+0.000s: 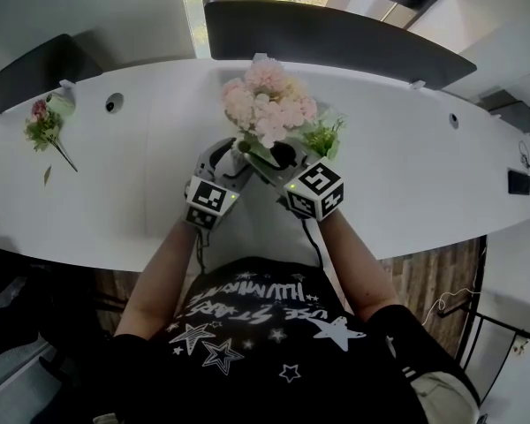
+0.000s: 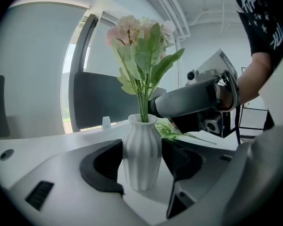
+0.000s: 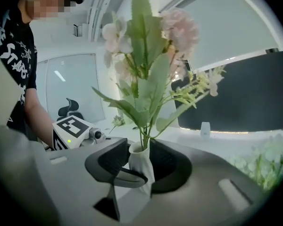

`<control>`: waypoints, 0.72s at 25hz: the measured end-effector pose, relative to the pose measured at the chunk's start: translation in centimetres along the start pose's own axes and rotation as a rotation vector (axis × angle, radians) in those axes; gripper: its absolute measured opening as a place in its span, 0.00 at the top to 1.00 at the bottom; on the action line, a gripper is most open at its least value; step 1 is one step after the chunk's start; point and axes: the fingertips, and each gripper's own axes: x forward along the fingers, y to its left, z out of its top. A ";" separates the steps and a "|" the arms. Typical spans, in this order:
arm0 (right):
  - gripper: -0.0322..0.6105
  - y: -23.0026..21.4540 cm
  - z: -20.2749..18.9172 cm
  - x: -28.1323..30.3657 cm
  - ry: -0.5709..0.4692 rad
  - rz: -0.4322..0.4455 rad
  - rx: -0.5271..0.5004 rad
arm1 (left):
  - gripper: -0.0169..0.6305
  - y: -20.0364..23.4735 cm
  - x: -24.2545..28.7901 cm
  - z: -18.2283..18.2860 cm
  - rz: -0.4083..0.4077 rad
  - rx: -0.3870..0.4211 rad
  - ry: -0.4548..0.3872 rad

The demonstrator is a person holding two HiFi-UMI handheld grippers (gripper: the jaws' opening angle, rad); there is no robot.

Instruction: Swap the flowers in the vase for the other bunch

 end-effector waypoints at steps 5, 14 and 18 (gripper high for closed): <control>0.71 -0.5 -0.7 -0.8 -0.015 -0.031 0.040 | 0.55 0.1 0.0 -0.2 0.000 0.000 0.002; 0.71 -0.4 -1.7 -2.4 -0.037 -0.072 0.109 | 0.55 0.3 0.0 -0.4 -0.006 -0.027 0.004; 0.71 -0.5 -1.9 -3.4 -0.043 -0.108 0.114 | 0.55 0.1 -0.1 -0.1 -0.014 -0.017 0.001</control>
